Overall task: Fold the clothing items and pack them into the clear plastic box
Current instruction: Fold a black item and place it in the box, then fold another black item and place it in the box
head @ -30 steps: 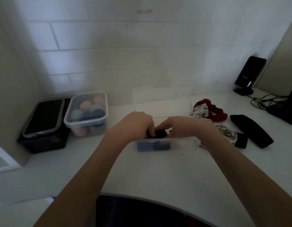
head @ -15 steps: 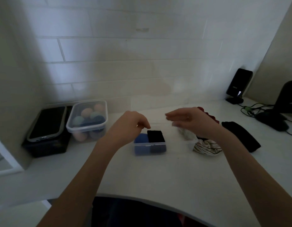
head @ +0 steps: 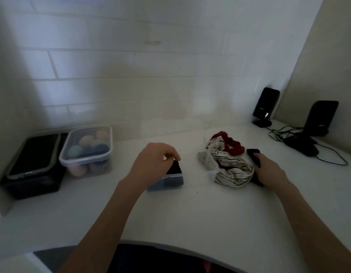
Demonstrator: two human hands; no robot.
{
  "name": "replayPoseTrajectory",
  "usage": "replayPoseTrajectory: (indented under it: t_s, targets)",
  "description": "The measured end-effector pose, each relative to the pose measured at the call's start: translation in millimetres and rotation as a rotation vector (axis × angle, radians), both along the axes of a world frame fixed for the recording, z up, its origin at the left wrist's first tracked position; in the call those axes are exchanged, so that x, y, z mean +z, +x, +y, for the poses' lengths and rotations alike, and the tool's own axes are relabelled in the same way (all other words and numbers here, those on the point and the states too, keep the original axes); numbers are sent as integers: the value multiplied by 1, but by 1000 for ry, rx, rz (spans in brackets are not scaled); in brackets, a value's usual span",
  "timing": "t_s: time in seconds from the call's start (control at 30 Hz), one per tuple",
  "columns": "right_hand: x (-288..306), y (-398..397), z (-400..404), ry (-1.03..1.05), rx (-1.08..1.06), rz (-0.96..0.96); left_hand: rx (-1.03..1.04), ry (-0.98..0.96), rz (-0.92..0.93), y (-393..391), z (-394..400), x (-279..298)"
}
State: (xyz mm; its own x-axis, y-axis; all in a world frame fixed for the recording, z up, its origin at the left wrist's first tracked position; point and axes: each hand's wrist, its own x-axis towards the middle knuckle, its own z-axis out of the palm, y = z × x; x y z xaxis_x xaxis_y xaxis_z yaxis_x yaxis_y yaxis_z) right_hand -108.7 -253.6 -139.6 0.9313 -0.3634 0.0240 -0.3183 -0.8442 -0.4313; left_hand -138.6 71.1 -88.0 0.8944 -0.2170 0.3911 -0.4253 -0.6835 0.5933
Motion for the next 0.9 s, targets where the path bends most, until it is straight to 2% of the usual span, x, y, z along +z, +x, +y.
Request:
replayPoseTrajectory:
  t_s: [0.13, 0.33, 0.43, 0.53, 0.7, 0.77, 0.9]
  targets:
    - [2, -4, 5, 74, -27, -196, -26, -4, 40, 3, -5, -4]
    - [38, -16, 31, 322, -25, -563, -69, -61, 35, 2, -16, -2]
    - [61, -20, 52, 452, 60, -660, -98, -189, 35, 0, -35, 4]
    - [84, -26, 77, 526, 216, -720, -128, -318, 133, 3, -54, 9]
    - [109, -41, 111, 681, 411, -814, -165, -386, 266, 18, -79, 14]
    - [113, -44, 119, 710, 481, -822, -144, -519, 310, 24, -84, 18]
    - [108, -46, 123, 645, 550, -722, -162, -1026, 599, 33, -82, 26]
